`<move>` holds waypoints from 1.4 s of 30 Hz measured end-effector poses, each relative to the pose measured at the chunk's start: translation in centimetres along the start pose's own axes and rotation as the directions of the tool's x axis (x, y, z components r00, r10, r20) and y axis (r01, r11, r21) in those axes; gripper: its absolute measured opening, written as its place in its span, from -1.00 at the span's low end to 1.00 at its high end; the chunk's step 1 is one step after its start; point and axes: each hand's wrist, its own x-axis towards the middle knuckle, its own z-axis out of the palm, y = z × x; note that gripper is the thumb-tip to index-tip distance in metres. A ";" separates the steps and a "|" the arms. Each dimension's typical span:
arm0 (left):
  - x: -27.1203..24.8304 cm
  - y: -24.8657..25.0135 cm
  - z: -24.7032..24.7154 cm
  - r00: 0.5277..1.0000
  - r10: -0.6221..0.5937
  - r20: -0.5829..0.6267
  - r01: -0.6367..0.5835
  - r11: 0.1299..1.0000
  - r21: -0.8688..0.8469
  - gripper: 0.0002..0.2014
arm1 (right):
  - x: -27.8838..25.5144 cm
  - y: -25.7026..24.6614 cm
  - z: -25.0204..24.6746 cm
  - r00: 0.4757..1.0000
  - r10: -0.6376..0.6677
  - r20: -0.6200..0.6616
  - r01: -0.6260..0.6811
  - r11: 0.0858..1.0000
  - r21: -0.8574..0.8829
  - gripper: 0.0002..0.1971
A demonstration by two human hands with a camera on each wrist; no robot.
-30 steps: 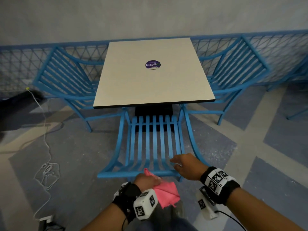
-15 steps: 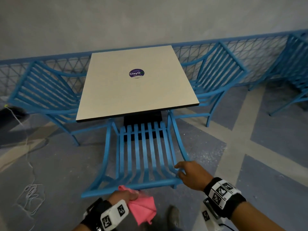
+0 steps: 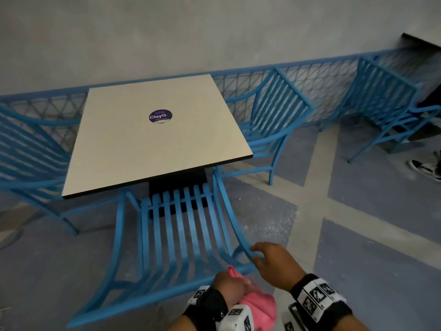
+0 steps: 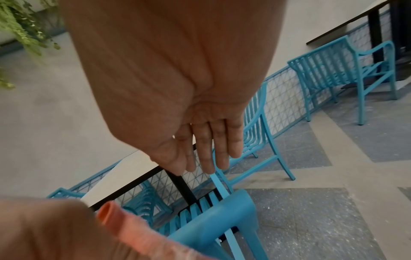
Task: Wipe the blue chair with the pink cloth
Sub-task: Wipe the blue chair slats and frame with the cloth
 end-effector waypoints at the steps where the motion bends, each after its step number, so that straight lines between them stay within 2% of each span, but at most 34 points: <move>1: 0.2 0.3 0.9 1.000 0.001 0.023 -0.002 0.997 0.075 -0.72 | -0.2 0.3 0.1 1.000 0.007 -0.008 -0.007 1.000 0.008 -0.66; 5: -0.1 3.0 3.9 0.998 0.065 -0.001 -0.064 0.982 0.178 -0.63 | -0.6 1.6 0.0 0.997 0.049 -0.055 -0.046 0.998 0.047 -0.66; 8: -0.7 4.0 4.4 0.995 0.061 0.083 -0.080 0.966 0.248 -0.67 | -0.5 2.4 -0.6 0.990 0.084 -0.113 -0.076 0.995 0.069 -0.66; 12: -0.8 3.2 4.2 0.947 0.148 0.284 -0.240 0.915 0.325 -0.80 | -0.2 4.2 -1.7 0.968 0.118 -0.222 -0.094 0.989 0.117 -0.72; 14: -1.0 3.0 3.6 0.928 0.214 0.306 -0.316 0.887 0.336 -0.89 | -0.2 4.9 -2.3 0.955 0.146 -0.259 -0.109 0.982 0.152 -0.74; 17: -0.8 4.1 2.5 0.898 0.352 0.263 -0.431 0.824 0.368 -0.71 | -0.3 5.8 -3.2 0.927 0.197 -0.321 -0.140 0.971 0.193 -0.75; 20: -0.3 6.0 1.3 0.841 0.486 0.240 -0.542 0.753 0.373 -0.45 | -0.5 6.5 -3.9 0.893 0.245 -0.378 -0.168 0.960 0.226 -0.76; 21: -0.2 6.8 1.2 0.808 0.533 0.250 -0.588 0.698 0.410 -0.39 | -0.6 6.6 -4.0 0.877 0.265 -0.402 -0.179 0.954 0.240 -0.76; 23: 0.1 8.3 1.7 0.734 0.628 0.258 -0.655 0.554 0.514 -0.37 | -0.9 6.7 -4.3 0.845 0.305 -0.438 -0.202 0.942 0.267 -0.75; 25: 0.3 9.8 2.6 0.666 0.687 0.290 -0.704 0.451 0.549 -0.42 | -1.1 6.4 -4.6 0.814 0.342 -0.469 -0.213 0.928 0.307 -0.74; 26: 0.6 10.5 3.2 0.618 0.725 0.305 -0.737 0.398 0.547 -0.45 | -1.2 6.3 -4.8 0.799 0.353 -0.487 -0.208 0.922 0.327 -0.73; 27: 0.9 11.2 3.7 0.588 0.745 0.315 -0.752 0.361 0.551 -0.47 | -1.3 6.2 -5.1 0.782 0.358 -0.511 -0.194 0.918 0.346 -0.73; 28: 1.6 11.6 4.2 0.578 0.752 0.317 -0.752 0.341 0.564 -0.47 | -1.3 6.2 -5.2 0.764 0.358 -0.537 -0.174 0.916 0.363 -0.73; 29: 2.2 11.9 4.6 0.582 0.749 0.317 -0.742 0.329 0.584 -0.41 | -1.4 6.2 -5.4 0.752 0.358 -0.554 -0.158 0.913 0.376 -0.72; 31: 3.7 11.5 5.0 0.632 0.688 0.357 -0.707 0.324 0.629 -0.28 | -1.4 6.2 -5.3 0.753 0.354 -0.555 -0.146 0.912 0.384 -0.70; 32: 4.1 11.0 5.2 0.665 0.638 0.388 -0.692 0.330 0.642 -0.32 | -1.5 6.1 -5.2 0.762 0.348 -0.546 -0.148 0.915 0.376 -0.69; 34: 4.4 10.1 5.4 0.715 0.521 0.467 -0.676 0.341 0.654 -0.57 | -1.5 6.0 -4.8 0.787 0.335 -0.517 -0.164 0.923 0.349 -0.66; 36: 3.5 9.7 6.0 0.739 0.404 0.540 -0.661 0.274 0.699 -0.82 | -1.3 5.9 -4.2 0.817 0.318 -0.481 -0.175 0.932 0.318 -0.64; 38: 2.4 9.8 7.0 0.742 0.316 0.591 -0.662 0.202 0.722 -0.80 | -1.1 5.7 -3.7 0.846 0.292 -0.447 -0.171 0.941 0.292 -0.64; 40: 1.8 10.2 8.0 0.738 0.288 0.610 -0.666 0.163 0.728 -0.78 | -0.7 5.4 -3.4 0.863 0.277 -0.424 -0.163 0.944 0.286 -0.63; 42: 1.3 10.5 8.5 0.785 0.295 0.545 -0.610 0.210 0.764 -0.82 | -0.3 5.2 -3.3 0.863 0.279 -0.421 -0.161 0.942 0.294 -0.63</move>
